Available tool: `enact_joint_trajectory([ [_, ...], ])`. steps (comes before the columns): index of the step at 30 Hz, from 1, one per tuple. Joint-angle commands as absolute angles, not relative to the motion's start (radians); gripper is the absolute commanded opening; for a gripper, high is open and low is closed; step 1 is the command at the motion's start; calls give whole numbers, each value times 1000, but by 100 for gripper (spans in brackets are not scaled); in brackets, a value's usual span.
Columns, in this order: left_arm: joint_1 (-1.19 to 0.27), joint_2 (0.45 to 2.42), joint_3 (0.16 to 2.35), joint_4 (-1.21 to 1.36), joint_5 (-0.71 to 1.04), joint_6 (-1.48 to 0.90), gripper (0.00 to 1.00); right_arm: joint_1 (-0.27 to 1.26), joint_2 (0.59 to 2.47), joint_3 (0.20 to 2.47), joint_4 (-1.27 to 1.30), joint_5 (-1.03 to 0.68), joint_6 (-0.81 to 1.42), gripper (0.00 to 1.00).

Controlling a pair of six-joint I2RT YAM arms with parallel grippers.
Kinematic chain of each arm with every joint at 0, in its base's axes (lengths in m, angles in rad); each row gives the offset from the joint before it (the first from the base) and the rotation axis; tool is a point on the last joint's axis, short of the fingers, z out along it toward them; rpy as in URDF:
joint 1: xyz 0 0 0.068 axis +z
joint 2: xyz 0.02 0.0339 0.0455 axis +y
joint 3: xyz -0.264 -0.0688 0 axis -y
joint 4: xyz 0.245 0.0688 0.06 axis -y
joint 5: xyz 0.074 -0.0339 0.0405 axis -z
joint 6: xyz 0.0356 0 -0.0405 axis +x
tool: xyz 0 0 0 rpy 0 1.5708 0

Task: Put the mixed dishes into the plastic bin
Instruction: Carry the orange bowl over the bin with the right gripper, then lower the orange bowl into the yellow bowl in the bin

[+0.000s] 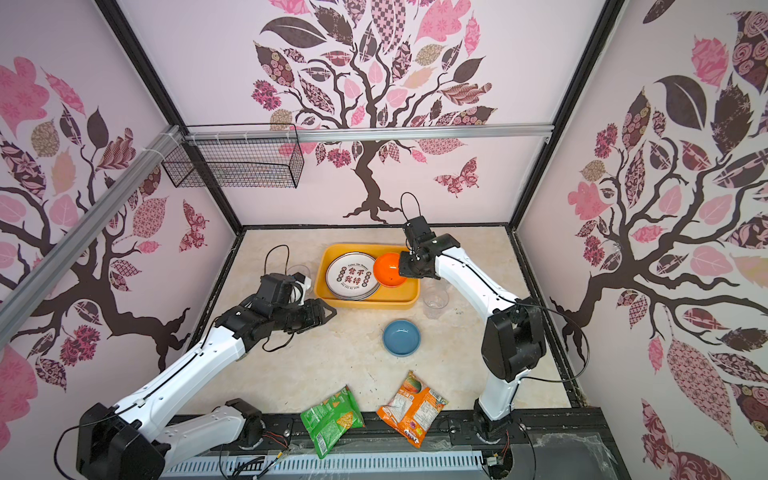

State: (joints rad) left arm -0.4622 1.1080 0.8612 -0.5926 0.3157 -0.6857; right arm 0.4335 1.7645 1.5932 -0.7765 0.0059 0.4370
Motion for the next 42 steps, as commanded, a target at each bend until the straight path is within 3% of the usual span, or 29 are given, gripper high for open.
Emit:
enact_joint_trajectory([
  [1,-457,1091,871,-588,313,-690,62,418,1822,1660,-781,29,438,1],
  [20,-455,1066,836,-595,308,-704,62,362,2077,1941,-827,35,449,0],
  [42,-457,1064,809,-581,313,-718,61,337,2211,2023,-833,23,461,0],
])
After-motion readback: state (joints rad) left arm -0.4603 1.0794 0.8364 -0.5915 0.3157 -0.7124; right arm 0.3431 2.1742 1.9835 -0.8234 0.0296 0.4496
